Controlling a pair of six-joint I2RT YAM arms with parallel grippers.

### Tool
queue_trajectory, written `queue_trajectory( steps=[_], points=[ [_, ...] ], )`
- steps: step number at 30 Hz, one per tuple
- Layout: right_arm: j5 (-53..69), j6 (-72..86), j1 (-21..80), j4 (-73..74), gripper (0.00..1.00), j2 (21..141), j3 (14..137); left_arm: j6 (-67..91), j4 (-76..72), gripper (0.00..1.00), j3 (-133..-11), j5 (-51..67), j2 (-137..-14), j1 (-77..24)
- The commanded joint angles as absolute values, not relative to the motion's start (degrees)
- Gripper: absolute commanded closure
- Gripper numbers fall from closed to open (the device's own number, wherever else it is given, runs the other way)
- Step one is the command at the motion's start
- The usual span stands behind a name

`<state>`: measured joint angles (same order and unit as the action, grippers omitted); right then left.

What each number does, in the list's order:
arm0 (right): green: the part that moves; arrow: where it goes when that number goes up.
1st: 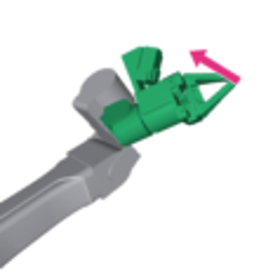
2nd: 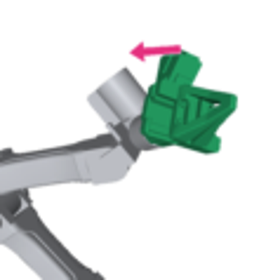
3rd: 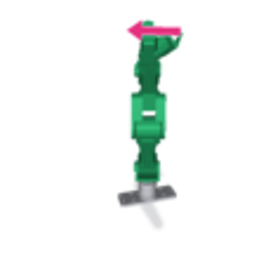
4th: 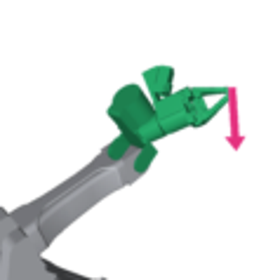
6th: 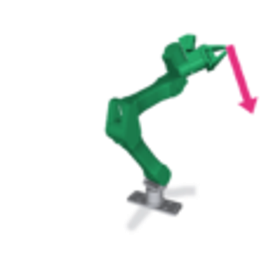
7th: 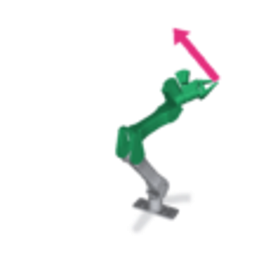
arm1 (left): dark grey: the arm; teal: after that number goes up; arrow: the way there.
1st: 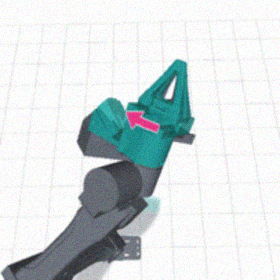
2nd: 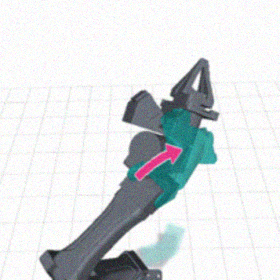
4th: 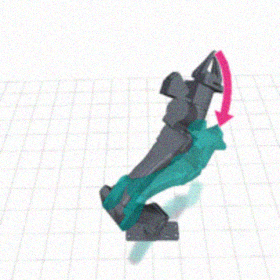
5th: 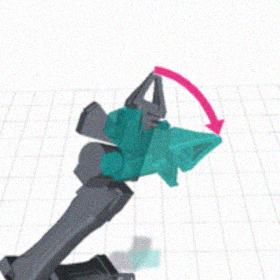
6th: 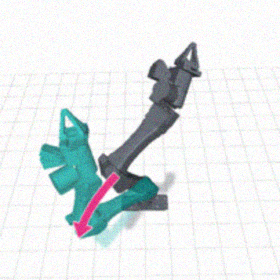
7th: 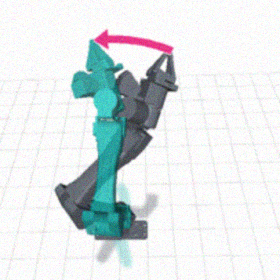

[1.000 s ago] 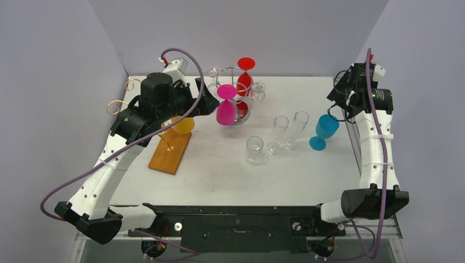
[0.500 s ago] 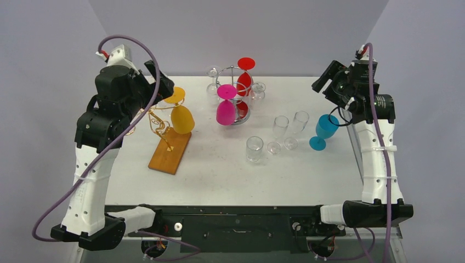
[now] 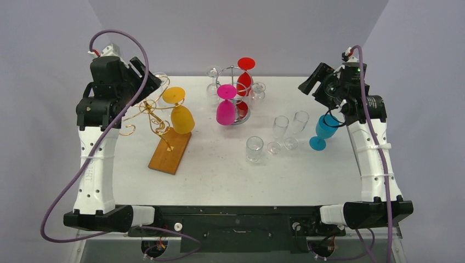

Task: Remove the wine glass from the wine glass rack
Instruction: Pick up the wine glass from the wine rack.

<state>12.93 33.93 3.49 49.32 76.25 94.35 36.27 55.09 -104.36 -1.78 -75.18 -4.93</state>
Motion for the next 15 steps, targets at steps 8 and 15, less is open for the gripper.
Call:
queue_trajectory(
  steps=[8,15],
  points=[
    [14.6,33.9,3.9,46.7,0.29,74.6,95.0,39.8,47.0,0.45,-101.8,10.4,-77.6,5.9],
    [14.3,33.8,3.9,46.6,0.29,74.2,94.8,42.6,42.5,0.49,-98.5,16.6,-79.2,8.3]
  ],
)
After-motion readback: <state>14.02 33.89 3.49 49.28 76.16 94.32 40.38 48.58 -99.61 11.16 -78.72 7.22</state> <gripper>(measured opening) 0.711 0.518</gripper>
